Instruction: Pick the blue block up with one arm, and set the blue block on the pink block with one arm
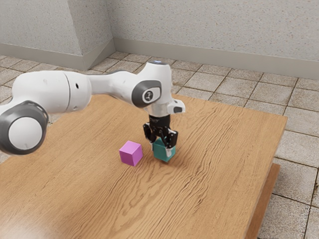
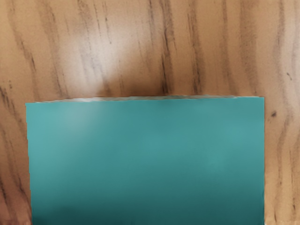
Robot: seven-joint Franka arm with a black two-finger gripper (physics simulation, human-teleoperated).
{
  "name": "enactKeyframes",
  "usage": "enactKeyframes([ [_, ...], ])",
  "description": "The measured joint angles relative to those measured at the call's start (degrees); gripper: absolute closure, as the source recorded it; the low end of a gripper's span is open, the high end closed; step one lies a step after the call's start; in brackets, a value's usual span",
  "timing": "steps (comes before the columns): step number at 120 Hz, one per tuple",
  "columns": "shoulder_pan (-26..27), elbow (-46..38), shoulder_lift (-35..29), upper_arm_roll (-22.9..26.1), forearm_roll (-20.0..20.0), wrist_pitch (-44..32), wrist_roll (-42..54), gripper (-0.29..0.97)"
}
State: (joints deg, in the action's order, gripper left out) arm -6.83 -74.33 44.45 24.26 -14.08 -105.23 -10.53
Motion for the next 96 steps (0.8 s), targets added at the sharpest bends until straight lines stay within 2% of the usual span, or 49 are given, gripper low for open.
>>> enactKeyframes([
  [17,-3.37,-3.37,-3.77,2.21,-0.16,0.31,0.58,0.35],
  [49,-7.97,-8.59,-10.48,2.69,-0.05,1.30,2.30,0.36],
  [85,-12.63,-10.63,-11.25,3.43,-0.19,2.30,4.51,0.36],
  [96,-14.74,-11.04,-11.26,4.97,-0.35,2.41,5.14,0.36],
])
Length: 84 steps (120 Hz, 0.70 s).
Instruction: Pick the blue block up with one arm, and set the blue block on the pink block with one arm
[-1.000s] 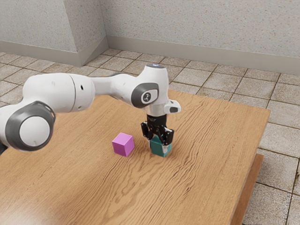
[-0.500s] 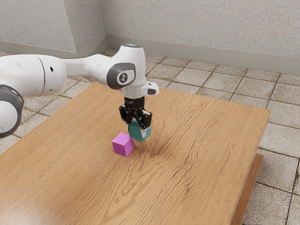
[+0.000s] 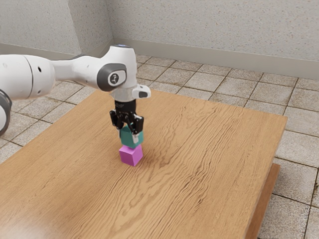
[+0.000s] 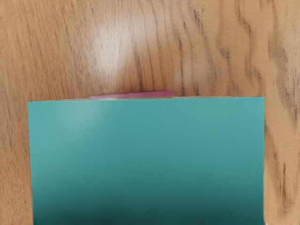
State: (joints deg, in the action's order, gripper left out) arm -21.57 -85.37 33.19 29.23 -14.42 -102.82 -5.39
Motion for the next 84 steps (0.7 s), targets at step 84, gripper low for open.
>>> enactKeyframes([
  [84,-4.23,-3.71,-0.90,3.28,0.02,-0.52,2.62,0.24],
])
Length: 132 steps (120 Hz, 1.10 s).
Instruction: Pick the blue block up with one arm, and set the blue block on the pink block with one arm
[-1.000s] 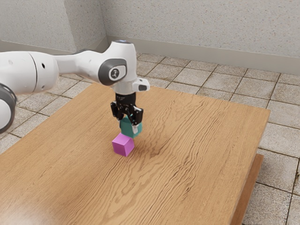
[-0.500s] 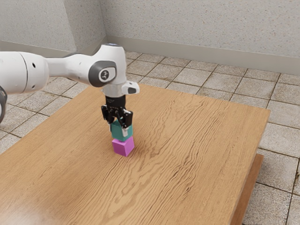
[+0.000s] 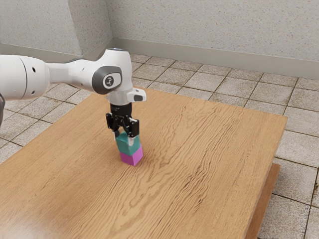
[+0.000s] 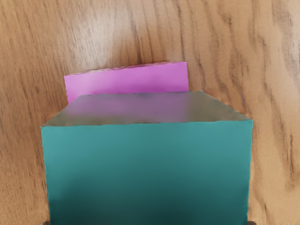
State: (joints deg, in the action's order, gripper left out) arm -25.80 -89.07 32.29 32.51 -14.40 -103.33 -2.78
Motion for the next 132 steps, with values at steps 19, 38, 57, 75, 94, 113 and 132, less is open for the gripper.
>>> enactKeyframes([
  [19,-0.05,-0.07,0.00,0.17,0.31,-0.01,0.30,0.12],
  [38,-0.05,-0.07,0.01,0.18,0.37,-0.02,0.55,0.06],
  [57,-0.08,-0.07,-0.09,0.32,0.35,-0.02,0.74,0.03],
  [75,-1.90,-0.07,-1.13,2.81,0.34,0.08,0.89,0.01],
  [94,-2.57,-0.12,-4.46,4.22,0.50,0.64,1.05,0.01],
  [113,-7.81,-1.96,-11.74,12.35,0.36,2.61,1.16,0.00],
  [132,-8.00,1.12,-20.54,15.65,1.17,8.45,1.36,0.00],
])
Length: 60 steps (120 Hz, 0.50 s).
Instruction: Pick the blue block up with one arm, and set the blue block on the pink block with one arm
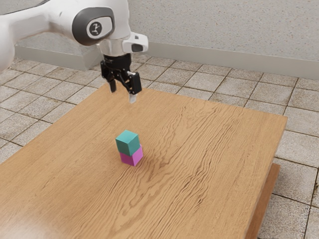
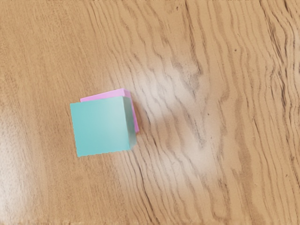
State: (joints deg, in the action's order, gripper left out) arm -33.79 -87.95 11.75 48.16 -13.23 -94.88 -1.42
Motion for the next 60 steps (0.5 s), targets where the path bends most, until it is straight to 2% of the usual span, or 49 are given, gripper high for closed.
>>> enactKeyframes([
  [12,0.83,2.46,-0.83,0.21,1.01,3.32,-0.47,0.00],
  [18,4.21,3.96,-0.94,-1.47,1.20,4.58,-1.00,0.00],
  [31,18.06,5.86,-1.37,-14.75,1.54,6.49,-2.58,0.00],
  [40,25.26,8.79,-1.35,-22.23,1.97,8.09,-3.77,0.00],
  [60,31.26,11.96,-2.71,-28.92,2.51,11.59,-6.19,0.00],
])
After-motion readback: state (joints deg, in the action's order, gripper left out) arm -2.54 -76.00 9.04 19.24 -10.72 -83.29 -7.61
